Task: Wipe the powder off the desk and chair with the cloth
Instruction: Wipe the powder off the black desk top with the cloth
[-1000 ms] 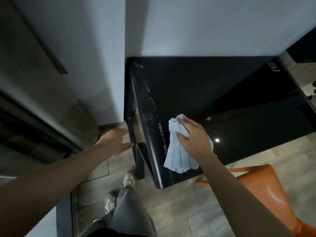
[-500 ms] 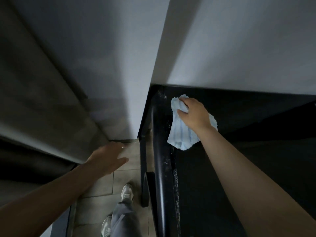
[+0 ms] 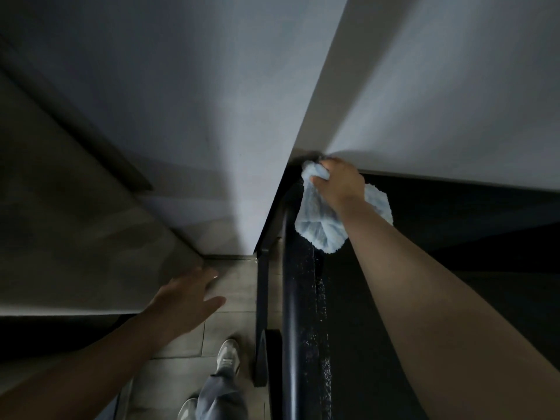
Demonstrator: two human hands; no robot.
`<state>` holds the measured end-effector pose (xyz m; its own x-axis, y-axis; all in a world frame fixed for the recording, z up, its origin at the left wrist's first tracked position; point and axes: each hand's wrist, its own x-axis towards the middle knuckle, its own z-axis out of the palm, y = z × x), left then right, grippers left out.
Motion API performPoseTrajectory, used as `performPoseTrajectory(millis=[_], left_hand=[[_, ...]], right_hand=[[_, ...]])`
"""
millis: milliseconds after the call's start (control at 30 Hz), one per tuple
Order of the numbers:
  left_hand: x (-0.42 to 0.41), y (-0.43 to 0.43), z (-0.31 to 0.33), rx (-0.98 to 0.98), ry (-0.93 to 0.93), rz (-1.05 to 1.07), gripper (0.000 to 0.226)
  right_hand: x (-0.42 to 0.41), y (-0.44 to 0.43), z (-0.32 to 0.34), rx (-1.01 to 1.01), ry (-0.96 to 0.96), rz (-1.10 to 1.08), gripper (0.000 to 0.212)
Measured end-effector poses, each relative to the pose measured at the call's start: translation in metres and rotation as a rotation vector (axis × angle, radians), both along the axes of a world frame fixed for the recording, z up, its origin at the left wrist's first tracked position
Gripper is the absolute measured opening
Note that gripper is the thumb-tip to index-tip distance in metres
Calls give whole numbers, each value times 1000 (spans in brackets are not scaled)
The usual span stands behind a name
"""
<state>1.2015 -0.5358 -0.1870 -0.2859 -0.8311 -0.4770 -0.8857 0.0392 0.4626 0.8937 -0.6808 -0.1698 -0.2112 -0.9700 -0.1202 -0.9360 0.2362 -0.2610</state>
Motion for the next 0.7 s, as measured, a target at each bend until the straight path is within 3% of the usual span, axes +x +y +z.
performPoseTrajectory(millis=[700], left_hand=[[7, 14, 5, 45, -26, -11, 56]], right_hand=[[8, 68, -9, 51, 14, 103, 49]])
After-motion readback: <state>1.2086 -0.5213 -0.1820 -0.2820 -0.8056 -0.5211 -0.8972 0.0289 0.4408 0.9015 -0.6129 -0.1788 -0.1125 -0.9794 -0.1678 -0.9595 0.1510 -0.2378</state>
